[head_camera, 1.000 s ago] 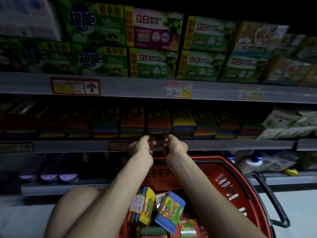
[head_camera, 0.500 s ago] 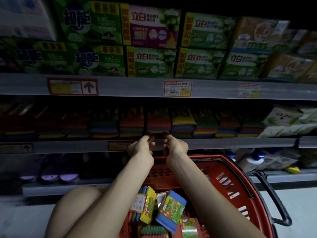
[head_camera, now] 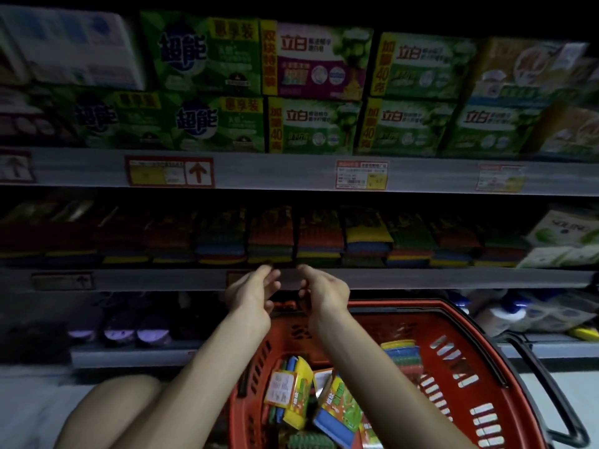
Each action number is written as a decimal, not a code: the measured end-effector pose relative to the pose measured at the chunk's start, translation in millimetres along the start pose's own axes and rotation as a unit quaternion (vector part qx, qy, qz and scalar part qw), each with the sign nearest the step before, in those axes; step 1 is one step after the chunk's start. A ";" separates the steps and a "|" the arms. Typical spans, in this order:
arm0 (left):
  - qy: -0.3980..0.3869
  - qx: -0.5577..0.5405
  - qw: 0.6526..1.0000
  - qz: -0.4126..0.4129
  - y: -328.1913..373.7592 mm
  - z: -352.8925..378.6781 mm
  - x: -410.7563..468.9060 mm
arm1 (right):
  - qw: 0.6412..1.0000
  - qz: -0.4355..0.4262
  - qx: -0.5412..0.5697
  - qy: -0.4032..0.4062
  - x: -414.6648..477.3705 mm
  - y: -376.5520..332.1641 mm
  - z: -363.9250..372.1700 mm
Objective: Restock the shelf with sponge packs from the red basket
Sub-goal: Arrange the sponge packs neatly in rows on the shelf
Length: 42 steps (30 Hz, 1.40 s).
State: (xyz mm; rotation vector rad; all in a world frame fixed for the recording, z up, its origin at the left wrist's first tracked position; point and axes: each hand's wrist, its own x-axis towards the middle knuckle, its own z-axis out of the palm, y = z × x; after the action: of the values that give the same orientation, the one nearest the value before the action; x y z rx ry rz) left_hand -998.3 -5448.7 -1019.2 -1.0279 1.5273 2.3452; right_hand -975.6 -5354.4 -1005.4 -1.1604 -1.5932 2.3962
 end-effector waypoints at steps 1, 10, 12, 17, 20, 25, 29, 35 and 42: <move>0.007 -0.004 1.000 0.008 3.7 -5.7 3.5 | 1.000 0.005 0.006 0.001 -0.5 2.2 8.4; 0.015 -0.025 0.999 0.017 17.9 -24.5 11.1 | 0.998 0.041 0.032 0.034 2.1 6.4 44.2; 0.018 -0.032 0.999 0.017 18.5 -23.1 11.9 | 0.997 0.044 0.044 0.044 1.4 5.2 47.1; 0.027 -0.038 0.999 0.024 16.2 -17.1 13.9 | 0.997 0.029 0.043 0.052 -4.8 2.9 49.9; 0.033 -0.042 0.998 0.025 16.9 -14.3 13.3 | 0.997 0.023 0.041 0.057 -9.1 1.9 51.4; 0.034 -0.043 0.998 0.027 16.3 -13.5 12.9 | 0.997 0.022 0.045 0.063 -12.4 -0.6 55.2; 0.038 -0.045 0.998 0.028 16.5 -13.2 10.8 | 0.996 0.023 0.051 0.070 -13.5 -0.2 57.9; 0.038 -0.049 0.998 0.026 16.8 -10.4 8.9 | 0.996 0.028 0.071 0.039 -17.2 -0.2 51.5; 0.041 -0.053 0.997 0.032 16.1 -6.4 2.8 | 0.996 0.034 0.081 0.027 -18.3 2.7 46.2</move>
State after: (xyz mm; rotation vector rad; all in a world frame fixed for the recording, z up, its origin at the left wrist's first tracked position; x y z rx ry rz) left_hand -1005.2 -5462.3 -1010.5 -1.1275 1.4983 2.4810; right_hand -989.1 -5399.3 -988.4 -1.2565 -1.3357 2.4589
